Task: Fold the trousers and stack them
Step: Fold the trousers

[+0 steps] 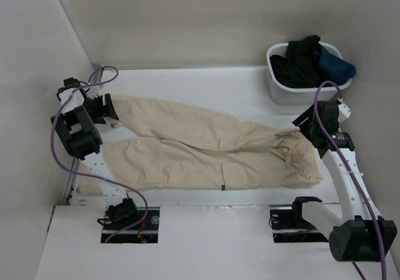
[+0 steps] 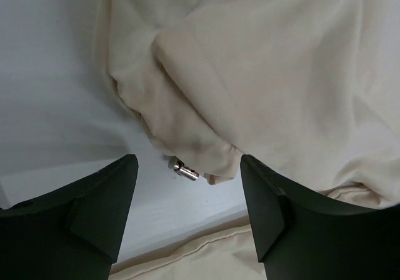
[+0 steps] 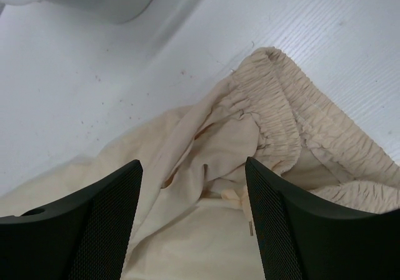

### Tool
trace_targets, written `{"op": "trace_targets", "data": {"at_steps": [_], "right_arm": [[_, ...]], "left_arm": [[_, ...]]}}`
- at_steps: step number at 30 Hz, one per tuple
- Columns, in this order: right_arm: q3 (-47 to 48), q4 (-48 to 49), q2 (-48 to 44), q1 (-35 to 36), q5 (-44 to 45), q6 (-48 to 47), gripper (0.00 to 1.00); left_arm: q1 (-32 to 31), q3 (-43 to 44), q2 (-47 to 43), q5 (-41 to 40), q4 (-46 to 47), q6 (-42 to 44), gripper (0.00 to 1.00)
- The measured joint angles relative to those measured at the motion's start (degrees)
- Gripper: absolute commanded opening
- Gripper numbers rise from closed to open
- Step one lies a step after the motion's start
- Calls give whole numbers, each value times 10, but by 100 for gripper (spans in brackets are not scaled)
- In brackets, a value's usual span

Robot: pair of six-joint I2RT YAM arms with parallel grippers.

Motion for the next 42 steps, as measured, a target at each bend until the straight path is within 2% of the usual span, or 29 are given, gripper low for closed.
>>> {"op": "trace_targets", "data": {"at_steps": [5, 6, 8, 9, 11, 12, 13, 19, 24, 26, 27, 29, 30, 31, 36, 39, 42], "right_arm": [[10, 1, 7, -6, 7, -4, 76], [10, 1, 16, -10, 7, -5, 76], [14, 1, 48, -20, 2, -10, 76], [15, 1, 68, -25, -1, -13, 78], [16, 1, 106, -32, -3, -17, 78], [16, 0, 123, -36, -5, -17, 79], [16, 0, 135, -38, -6, -18, 79], [24, 1, 194, -47, -24, -30, 81], [63, 14, 284, -47, -28, -34, 79], [90, 17, 326, -46, -28, -36, 69], [105, 20, 347, -46, -27, -39, 55], [129, 25, 377, -44, -26, -45, 16], [136, 28, 387, -44, -26, -46, 3], [141, 30, 391, -44, -26, -45, 0], [144, 29, 369, -46, -23, -47, 0], [142, 26, 312, -53, -20, -52, 0], [141, 27, 226, -67, -21, -59, 0]], "left_arm": [[0, -3, 11, -6, 7, 5, 66], [0, 2, 14, -7, 13, 4, 63], [-5, 14, 23, -7, 26, 3, 48], [-7, 18, 27, -6, 32, 3, 33], [-12, 19, 33, -4, 35, 8, 15], [-16, 19, 36, -3, 34, 11, 7], [-21, 19, 37, -3, 33, 14, 4], [-40, 19, 33, -7, 24, 29, 0], [-25, 19, -5, -28, 22, 40, 0], [-19, 24, -30, -37, 20, 47, 0], [-16, 29, -42, -42, 20, 50, 0], [-11, 40, -63, -50, 20, 57, 0], [-10, 44, -72, -54, 21, 61, 0], [-9, 47, -80, -56, 21, 63, 0], [-4, 73, -100, -60, 15, 75, 0], [10, 106, -100, -61, 0, 87, 1], [32, 173, -98, -66, -61, 116, 3]]}}
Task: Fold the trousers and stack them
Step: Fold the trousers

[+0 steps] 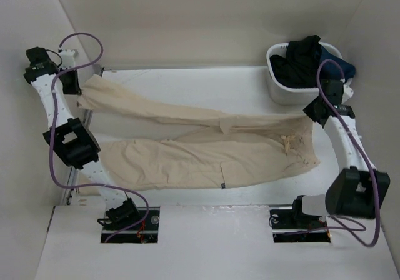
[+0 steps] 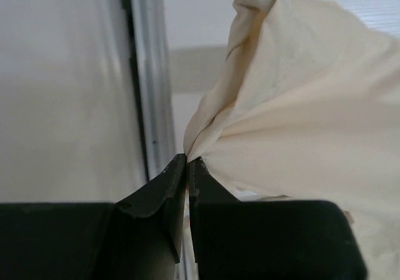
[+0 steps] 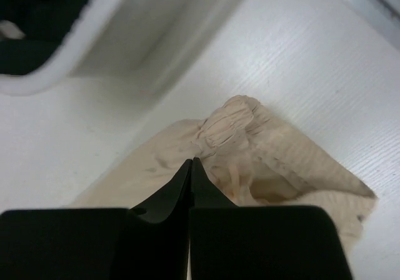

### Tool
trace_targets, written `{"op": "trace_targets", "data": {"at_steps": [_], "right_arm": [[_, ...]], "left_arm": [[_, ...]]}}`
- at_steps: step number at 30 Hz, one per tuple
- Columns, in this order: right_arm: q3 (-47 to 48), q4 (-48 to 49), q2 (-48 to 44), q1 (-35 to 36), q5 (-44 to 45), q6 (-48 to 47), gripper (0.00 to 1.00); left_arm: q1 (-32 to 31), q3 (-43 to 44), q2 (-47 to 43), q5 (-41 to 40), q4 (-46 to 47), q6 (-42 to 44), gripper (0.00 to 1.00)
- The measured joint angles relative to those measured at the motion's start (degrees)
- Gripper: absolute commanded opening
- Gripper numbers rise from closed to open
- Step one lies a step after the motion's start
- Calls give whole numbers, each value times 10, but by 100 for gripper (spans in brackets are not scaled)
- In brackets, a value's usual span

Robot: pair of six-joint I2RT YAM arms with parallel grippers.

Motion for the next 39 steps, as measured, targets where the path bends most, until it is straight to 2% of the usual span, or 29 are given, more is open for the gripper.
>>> {"op": "trace_targets", "data": {"at_steps": [3, 6, 9, 13, 18, 25, 28, 29, 31, 32, 33, 34, 36, 38, 39], "right_arm": [[0, 0, -76, -15, -6, -4, 0], [-10, 0, -127, -30, -20, -5, 0], [-59, -2, -174, -36, -29, -3, 0], [-152, -22, -235, -48, -42, 8, 0], [-240, -51, -296, -97, -74, 40, 0], [-244, -75, -338, -108, -73, 54, 0], [-244, -96, -362, -108, -67, 61, 3], [-244, -103, -370, -109, -65, 64, 13], [-247, -118, -386, -110, -59, 70, 26], [-248, -126, -393, -110, -55, 72, 50], [-248, -134, -398, -110, -52, 78, 74], [-248, -144, -400, -112, -51, 82, 79], [-248, -161, -402, -121, -54, 94, 100], [-252, -175, -402, -128, -61, 117, 100], [-259, -177, -402, -128, -66, 132, 100]], "left_arm": [[16, 59, -2, -10, -68, 42, 4], [31, 50, -20, -21, -122, 84, 5], [53, -16, -51, -35, -152, 122, 6], [109, -159, -123, -54, -171, 164, 6], [186, -324, -240, -73, -194, 216, 5], [212, -368, -304, -78, -201, 269, 7], [220, -418, -339, -92, -190, 296, 9], [221, -441, -350, -102, -189, 306, 10], [221, -485, -368, -122, -185, 322, 16], [219, -508, -374, -134, -182, 330, 25], [215, -530, -379, -146, -176, 337, 28], [211, -551, -381, -157, -170, 344, 33], [202, -585, -380, -177, -155, 354, 37], [196, -607, -376, -191, -139, 359, 44], [196, -611, -371, -196, -132, 360, 44]]}}
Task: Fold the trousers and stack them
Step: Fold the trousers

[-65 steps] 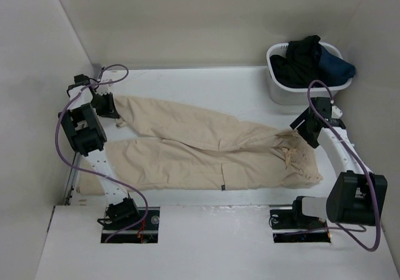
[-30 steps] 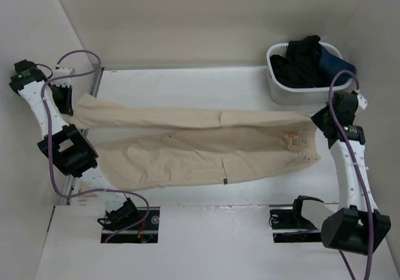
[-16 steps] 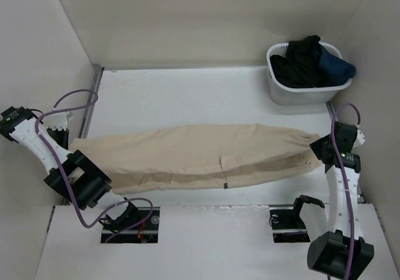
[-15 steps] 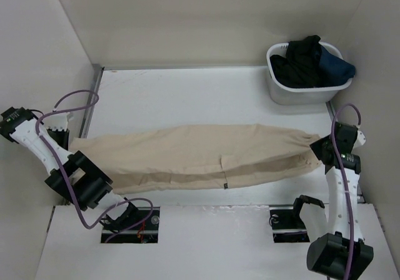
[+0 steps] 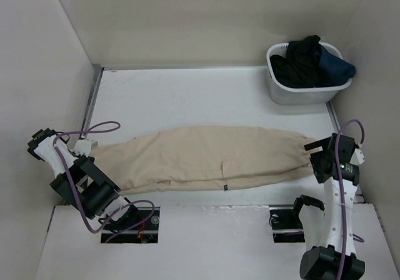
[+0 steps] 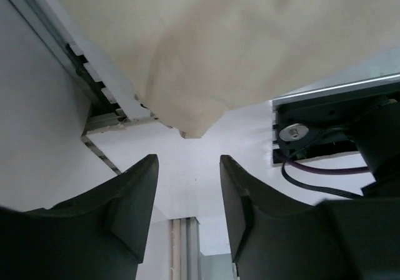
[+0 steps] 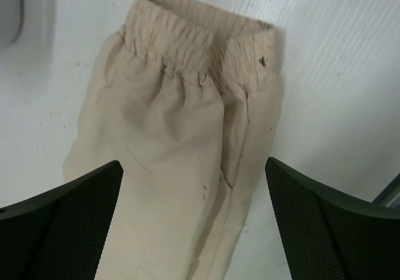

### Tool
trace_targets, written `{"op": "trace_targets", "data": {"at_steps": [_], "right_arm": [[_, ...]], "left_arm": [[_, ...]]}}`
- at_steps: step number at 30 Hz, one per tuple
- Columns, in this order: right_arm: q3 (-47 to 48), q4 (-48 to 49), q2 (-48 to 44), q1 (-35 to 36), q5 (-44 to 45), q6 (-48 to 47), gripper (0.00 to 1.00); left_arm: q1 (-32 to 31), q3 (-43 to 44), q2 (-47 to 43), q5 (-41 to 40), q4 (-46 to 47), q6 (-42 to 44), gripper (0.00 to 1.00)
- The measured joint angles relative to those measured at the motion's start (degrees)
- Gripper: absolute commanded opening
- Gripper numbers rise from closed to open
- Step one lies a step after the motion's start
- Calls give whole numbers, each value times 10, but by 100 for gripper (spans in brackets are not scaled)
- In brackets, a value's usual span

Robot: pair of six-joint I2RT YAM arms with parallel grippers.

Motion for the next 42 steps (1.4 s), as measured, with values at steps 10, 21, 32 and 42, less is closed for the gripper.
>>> {"op": "trace_targets", "data": {"at_steps": [10, 21, 32, 42], "right_arm": [[-113, 31, 115, 75, -2, 196, 100], [-99, 183, 233, 62, 6, 181, 34], [-85, 268, 233, 53, 23, 90, 0], [-74, 291, 194, 41, 35, 39, 0]], "left_arm": [[-24, 13, 95, 1, 59, -30, 55], [-56, 73, 181, -20, 74, -49, 63], [-150, 166, 203, -21, 62, -82, 69], [-205, 196, 297, -24, 7, -54, 77]]}}
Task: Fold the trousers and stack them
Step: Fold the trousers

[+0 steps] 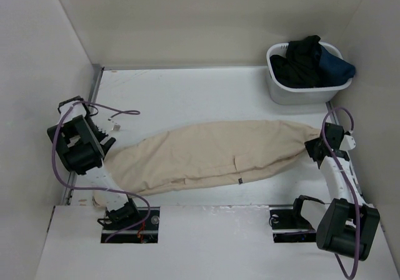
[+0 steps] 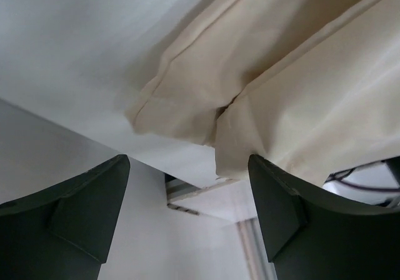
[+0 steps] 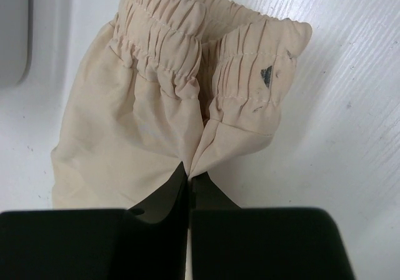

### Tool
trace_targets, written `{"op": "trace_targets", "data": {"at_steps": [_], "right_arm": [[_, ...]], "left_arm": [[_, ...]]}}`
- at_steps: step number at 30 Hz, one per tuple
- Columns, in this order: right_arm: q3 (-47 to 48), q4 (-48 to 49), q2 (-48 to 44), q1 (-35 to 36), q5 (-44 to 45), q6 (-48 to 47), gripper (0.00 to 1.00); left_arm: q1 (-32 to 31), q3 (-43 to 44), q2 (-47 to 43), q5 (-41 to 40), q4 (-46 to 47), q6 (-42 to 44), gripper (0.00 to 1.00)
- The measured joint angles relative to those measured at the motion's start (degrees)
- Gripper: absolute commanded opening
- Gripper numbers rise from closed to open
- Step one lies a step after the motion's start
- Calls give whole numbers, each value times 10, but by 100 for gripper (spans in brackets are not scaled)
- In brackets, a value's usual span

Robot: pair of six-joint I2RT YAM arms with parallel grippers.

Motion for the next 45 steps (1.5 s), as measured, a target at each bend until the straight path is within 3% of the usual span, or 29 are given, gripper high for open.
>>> {"op": "trace_targets", "data": {"at_steps": [5, 8, 10, 12, 13, 16, 29, 31, 32, 36, 37, 41, 45], "right_arm": [[0, 0, 0, -3, 2, -9, 0], [0, 0, -4, -3, 3, -14, 1], [0, 0, -15, -5, 3, -15, 1], [0, 0, -29, -13, 3, -16, 1], [0, 0, -36, -19, 3, -16, 0], [-2, 1, -51, -37, 3, -17, 0], [16, 26, -56, -51, 15, -118, 0], [38, 27, -59, -50, 24, -149, 0], [51, 29, -62, -50, 29, -162, 0], [74, 48, -82, -39, 44, -191, 0], [74, 50, -83, -32, 47, -194, 0], [64, 54, -77, -3, 59, -198, 0], [60, 53, -63, 9, 67, -200, 0]], "left_arm": [[-82, -3, 5, -35, -13, 60, 81], [-143, -26, 5, -62, -11, 84, 73], [-168, -32, 9, -78, -18, 92, 59], [-175, -31, 19, -92, -23, 92, 28], [-174, -30, 27, -100, -28, 89, 19], [-172, -23, 52, -118, -35, 79, 7], [-217, 101, 73, -116, 47, 36, 4], [-227, 129, 83, -110, 50, 28, 11], [-230, 140, 87, -104, 49, 24, 21], [-231, 155, 89, -54, 5, 39, 73], [-231, 155, 87, -37, -7, 52, 100], [-239, 92, 47, -6, -19, 94, 100], [-304, 20, 0, -20, -42, 113, 100]]}}
